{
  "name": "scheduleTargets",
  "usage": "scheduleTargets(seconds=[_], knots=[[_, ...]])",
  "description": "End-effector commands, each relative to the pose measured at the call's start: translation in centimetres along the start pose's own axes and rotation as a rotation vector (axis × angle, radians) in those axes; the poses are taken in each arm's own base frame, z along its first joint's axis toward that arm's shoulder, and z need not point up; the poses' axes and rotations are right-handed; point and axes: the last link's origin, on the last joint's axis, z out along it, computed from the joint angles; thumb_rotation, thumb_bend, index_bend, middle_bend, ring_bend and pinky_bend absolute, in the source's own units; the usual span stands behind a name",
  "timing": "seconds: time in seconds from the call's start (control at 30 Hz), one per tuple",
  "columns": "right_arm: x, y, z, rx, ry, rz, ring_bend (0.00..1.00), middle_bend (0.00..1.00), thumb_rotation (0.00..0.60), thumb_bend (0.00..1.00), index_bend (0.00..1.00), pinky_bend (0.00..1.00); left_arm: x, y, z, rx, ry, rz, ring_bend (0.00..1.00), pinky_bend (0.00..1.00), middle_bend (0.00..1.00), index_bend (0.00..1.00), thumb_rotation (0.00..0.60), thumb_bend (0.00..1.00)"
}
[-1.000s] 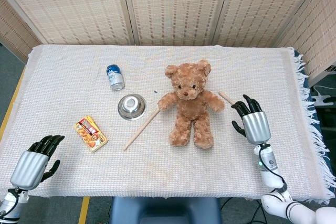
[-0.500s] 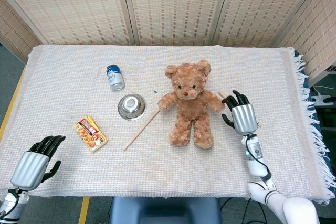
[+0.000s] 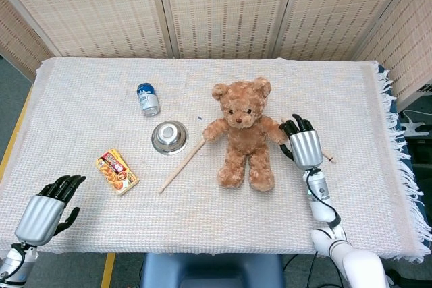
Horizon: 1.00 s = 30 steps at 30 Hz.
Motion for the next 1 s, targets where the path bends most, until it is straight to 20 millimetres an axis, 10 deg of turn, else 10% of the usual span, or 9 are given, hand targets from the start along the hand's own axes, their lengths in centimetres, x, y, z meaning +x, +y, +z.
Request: scheduleTargets(seconds=[0.03,1.0], knots=[[-0.1,-0.3,0.4,-0.005,0.005,-0.001,0.22,0.41,0.6,0.14,0.41,0.38,0.0,0.0,0.0,-0.003,-0.002,0.0,0.15,0.36,0.16,0.13,0.6,0.39],[0.8,0.6,1.9,-0.059,0.055,-0.044,0.32,0.52,0.6,0.22,0.6,0.48,-0.1,0.2,-0.1,-0.011,-0.005,0.003,0.15,0.36,0.16,0.13,0.6,0.39]])
